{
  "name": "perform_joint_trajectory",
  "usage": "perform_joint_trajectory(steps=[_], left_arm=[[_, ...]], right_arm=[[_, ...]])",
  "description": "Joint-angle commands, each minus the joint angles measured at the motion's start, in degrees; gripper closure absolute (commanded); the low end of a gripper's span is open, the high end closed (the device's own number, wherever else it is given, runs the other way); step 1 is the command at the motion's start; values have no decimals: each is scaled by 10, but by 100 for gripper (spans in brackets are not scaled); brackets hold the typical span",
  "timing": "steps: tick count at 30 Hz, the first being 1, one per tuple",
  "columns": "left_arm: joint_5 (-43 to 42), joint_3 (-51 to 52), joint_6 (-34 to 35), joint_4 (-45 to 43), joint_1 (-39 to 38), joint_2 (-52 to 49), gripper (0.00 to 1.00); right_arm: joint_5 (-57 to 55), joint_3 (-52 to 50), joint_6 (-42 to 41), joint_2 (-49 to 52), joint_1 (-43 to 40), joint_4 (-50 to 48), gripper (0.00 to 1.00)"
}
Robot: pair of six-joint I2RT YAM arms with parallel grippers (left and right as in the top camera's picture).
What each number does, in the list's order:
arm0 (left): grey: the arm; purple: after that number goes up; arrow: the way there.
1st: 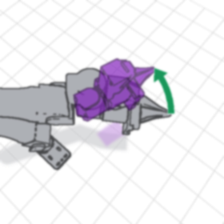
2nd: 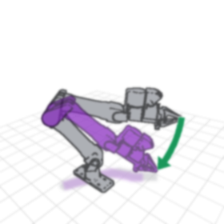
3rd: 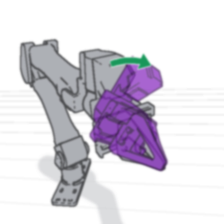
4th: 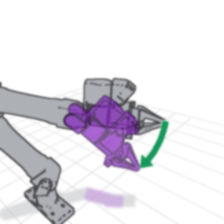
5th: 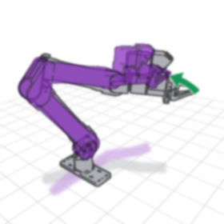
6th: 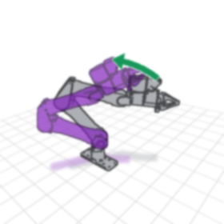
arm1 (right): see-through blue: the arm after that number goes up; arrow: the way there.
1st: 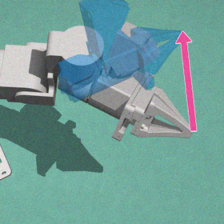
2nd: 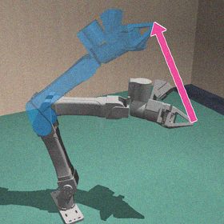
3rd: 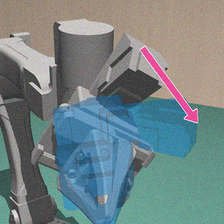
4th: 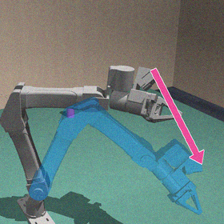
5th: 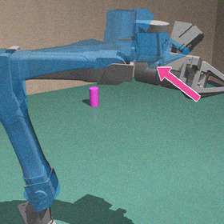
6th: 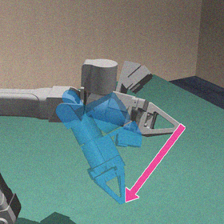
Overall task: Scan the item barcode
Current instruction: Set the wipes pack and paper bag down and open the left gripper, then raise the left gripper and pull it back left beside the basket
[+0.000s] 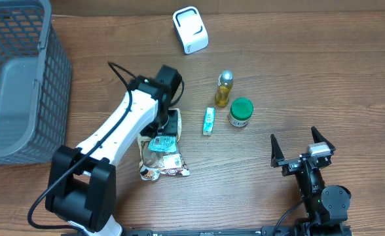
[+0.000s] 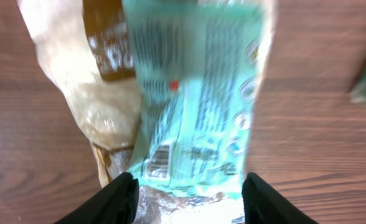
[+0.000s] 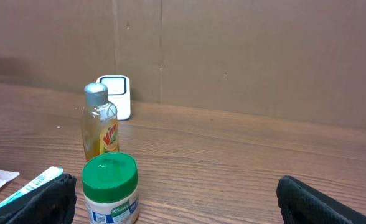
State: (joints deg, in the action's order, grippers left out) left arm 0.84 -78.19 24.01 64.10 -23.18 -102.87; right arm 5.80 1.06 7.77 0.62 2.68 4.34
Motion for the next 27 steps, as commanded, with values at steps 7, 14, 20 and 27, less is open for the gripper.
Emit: perform_joint_trajectory(steps=[7, 14, 20, 27], left_arm=[[-9, -5, -7, 6, 47, -6, 41], [-72, 6, -7, 2, 94, -6, 54], [-28, 6, -4, 12, 116, -6, 56], [0, 6, 13, 17, 170, -6, 55]], right_arm=[[3, -6, 2, -4, 2, -1, 0], [3, -6, 2, -4, 2, -1, 0], [3, -6, 2, -4, 2, -1, 0], [3, -6, 2, -4, 2, -1, 0]])
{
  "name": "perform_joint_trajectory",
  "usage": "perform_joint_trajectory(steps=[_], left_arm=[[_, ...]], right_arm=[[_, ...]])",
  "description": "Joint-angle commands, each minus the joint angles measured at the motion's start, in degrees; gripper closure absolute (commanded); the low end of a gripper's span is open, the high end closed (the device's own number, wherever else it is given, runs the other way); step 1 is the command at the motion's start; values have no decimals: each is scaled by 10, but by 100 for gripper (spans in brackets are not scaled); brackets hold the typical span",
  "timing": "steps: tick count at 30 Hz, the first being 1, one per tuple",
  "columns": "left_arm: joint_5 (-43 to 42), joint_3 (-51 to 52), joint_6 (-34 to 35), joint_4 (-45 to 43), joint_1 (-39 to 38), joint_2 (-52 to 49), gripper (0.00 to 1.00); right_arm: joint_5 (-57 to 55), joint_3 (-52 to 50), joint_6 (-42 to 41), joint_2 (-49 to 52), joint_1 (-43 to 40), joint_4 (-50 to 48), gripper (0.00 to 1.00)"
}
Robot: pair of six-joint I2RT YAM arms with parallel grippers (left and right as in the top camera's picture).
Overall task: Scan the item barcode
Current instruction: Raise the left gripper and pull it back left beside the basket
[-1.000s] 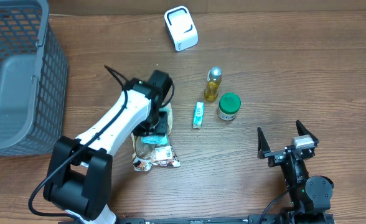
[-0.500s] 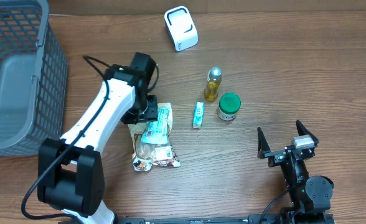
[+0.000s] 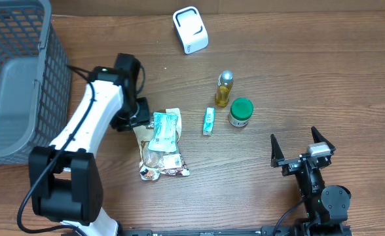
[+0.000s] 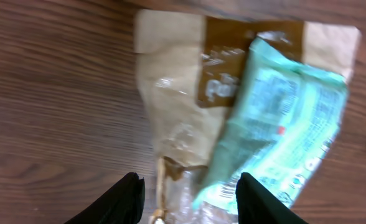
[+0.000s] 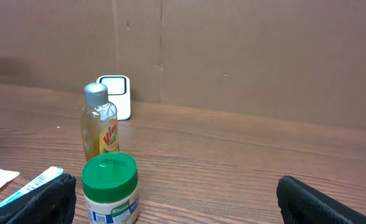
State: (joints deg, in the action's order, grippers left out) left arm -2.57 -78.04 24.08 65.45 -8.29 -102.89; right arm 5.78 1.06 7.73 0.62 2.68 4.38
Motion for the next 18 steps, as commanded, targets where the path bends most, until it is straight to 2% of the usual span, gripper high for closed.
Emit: perform_joint_trajectory(steps=[1, 6, 8, 9, 10, 13, 18], left_arm=[[50, 4, 13, 4, 28, -6, 54], [77, 4, 17, -8, 58, -6, 48], [99, 4, 17, -12, 65, -6, 40], [120, 4, 17, -15, 68, -6, 28], [136, 4, 17, -17, 70, -6, 0], [170, 4, 17, -18, 77, -6, 0], [165, 4, 17, -19, 77, -6, 0]], right_arm=[[3, -6, 3, -4, 2, -2, 0], [3, -6, 3, -4, 2, -2, 0], [3, -6, 3, -4, 2, -2, 0], [3, -6, 3, -4, 2, -2, 0], [3, -6, 3, -4, 2, -2, 0], [3, -6, 3, -4, 2, -2, 0], [3, -6, 3, -4, 2, -2, 0]])
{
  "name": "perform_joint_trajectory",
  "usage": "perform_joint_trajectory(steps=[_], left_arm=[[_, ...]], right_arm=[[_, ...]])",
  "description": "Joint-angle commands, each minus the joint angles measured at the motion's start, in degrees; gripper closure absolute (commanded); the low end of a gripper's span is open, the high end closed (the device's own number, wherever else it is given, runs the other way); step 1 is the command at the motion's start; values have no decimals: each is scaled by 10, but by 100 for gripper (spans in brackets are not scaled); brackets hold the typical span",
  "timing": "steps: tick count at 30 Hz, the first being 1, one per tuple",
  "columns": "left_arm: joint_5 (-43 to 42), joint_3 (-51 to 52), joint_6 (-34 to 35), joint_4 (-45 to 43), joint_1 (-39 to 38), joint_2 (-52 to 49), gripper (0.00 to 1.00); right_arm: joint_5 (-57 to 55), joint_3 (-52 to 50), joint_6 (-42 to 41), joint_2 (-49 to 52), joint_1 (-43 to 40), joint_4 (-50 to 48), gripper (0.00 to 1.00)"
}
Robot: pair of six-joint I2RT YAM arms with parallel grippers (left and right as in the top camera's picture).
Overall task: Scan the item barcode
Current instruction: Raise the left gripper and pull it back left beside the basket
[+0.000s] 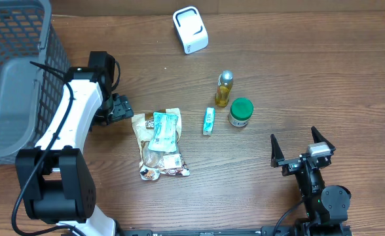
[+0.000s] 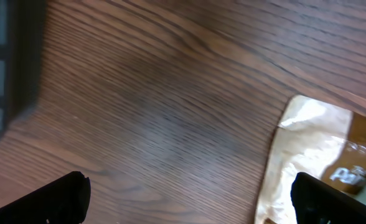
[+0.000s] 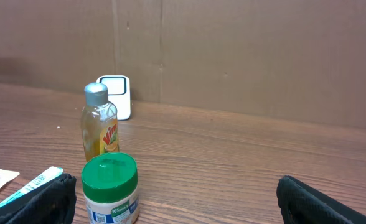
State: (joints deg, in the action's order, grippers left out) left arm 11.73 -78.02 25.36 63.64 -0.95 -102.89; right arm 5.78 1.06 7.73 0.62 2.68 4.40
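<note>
A white barcode scanner (image 1: 190,29) stands at the back of the table, also in the right wrist view (image 3: 116,95). A teal packet (image 1: 164,130) lies on top of a tan and brown snack bag (image 1: 154,156) left of centre. My left gripper (image 1: 126,110) is open over bare wood just left of the bag, whose tan corner (image 2: 307,134) shows at the right in its wrist view. My right gripper (image 1: 302,149) rests open at the front right, holding nothing.
A grey mesh basket (image 1: 16,78) fills the far left. A small oil bottle (image 1: 224,89), a green-lidded jar (image 1: 240,112) and a thin teal tube (image 1: 208,121) stand near the centre. The jar (image 3: 110,190) and bottle (image 3: 99,123) sit ahead of my right gripper.
My left gripper has moved further left, off the bag's edge and onto bare wood near the basket, still open. The packets and the right arm have not moved.
My left gripper was open right above the teal packet lying on the snack bag. Then it stood at the bag's left edge, the teal packet left lying across the bag. Now it is over bare wood, empty.
</note>
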Motion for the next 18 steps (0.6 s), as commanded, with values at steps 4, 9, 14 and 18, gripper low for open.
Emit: perform_joint_trajectory(steps=[4, 9, 14, 18], left_arm=[[22, 4, 4, 0, 4, -6, 0], [22, 4, 4, 0, 4, -6, 0], [22, 4, 4, 0, 4, -6, 0], [22, 4, 4, 0, 4, -6, 0]], right_arm=[[3, -6, 3, -4, 2, -2, 0], [3, -6, 3, -4, 2, -2, 0], [3, -6, 3, -4, 2, -2, 0], [3, -6, 3, -4, 2, -2, 0]])
